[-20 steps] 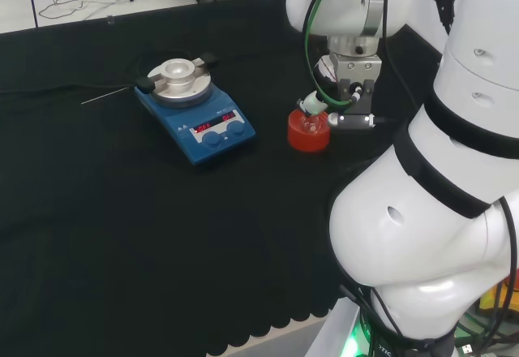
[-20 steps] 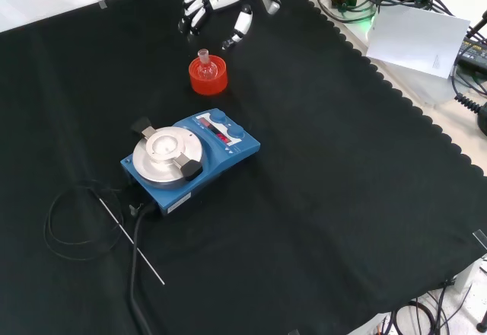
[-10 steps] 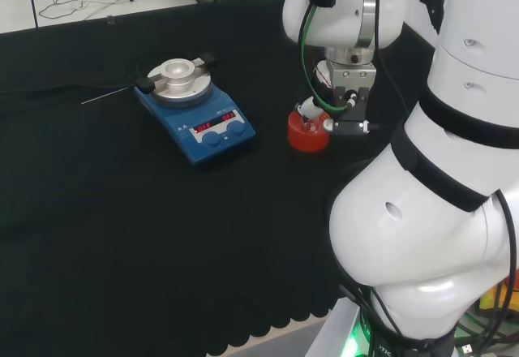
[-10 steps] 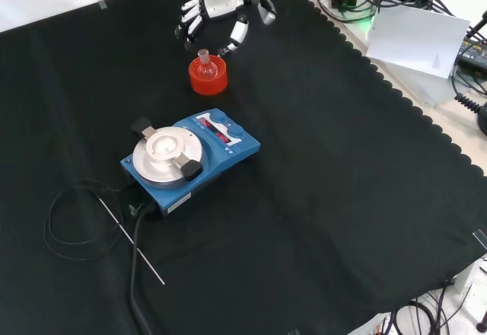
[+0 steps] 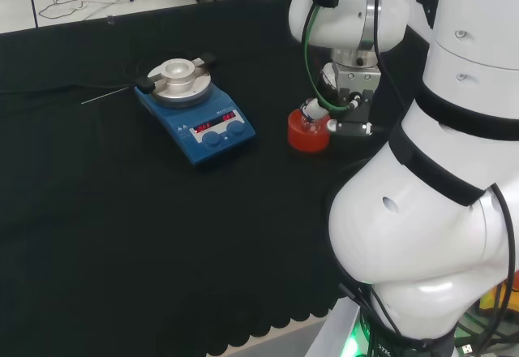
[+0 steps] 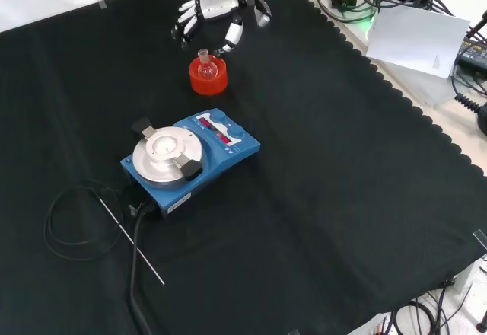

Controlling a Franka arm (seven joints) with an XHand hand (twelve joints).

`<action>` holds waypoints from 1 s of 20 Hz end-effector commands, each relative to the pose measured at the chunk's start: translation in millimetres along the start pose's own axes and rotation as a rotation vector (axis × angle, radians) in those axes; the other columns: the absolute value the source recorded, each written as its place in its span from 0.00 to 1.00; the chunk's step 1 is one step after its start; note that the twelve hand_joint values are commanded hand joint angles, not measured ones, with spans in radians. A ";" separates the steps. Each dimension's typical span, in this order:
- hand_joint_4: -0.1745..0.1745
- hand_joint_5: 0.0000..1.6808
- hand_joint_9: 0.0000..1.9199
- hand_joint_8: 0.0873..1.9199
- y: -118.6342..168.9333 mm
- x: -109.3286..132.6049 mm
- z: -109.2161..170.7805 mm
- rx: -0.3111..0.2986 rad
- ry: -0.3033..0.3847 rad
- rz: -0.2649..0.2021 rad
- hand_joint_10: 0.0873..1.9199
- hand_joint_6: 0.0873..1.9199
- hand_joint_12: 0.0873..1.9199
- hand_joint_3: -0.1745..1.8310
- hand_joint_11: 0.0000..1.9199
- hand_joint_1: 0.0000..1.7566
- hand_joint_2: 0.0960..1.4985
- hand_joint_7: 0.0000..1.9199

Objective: Pick up the round-bottom flask.

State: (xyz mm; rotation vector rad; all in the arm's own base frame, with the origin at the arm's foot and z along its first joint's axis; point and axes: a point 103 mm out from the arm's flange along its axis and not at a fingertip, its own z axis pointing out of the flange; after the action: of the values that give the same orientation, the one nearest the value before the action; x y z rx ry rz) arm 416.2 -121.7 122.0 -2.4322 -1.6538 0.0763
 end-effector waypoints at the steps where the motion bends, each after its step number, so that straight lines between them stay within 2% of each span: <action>1: 0.42 0.37 0.23 0.29 5.2 -6.3 4.1 0.011 0.015 0.013 0.31 0.23 0.71 0.40 0.07 0.48 0.42 0.12; 14: 0.40 0.39 0.23 0.30 11.4 3.7 9.6 0.019 0.018 -0.014 0.31 0.25 0.71 0.40 0.08 0.48 0.42 0.12; 20: 0.37 0.46 0.24 0.30 13.0 3.2 7.5 0.017 0.001 -0.010 0.31 0.28 0.71 0.40 0.08 0.49 0.42 0.12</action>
State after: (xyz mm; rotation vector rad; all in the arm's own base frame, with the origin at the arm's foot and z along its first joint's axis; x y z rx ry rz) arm 427.2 -121.2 111.6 -2.4049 -1.6567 0.0748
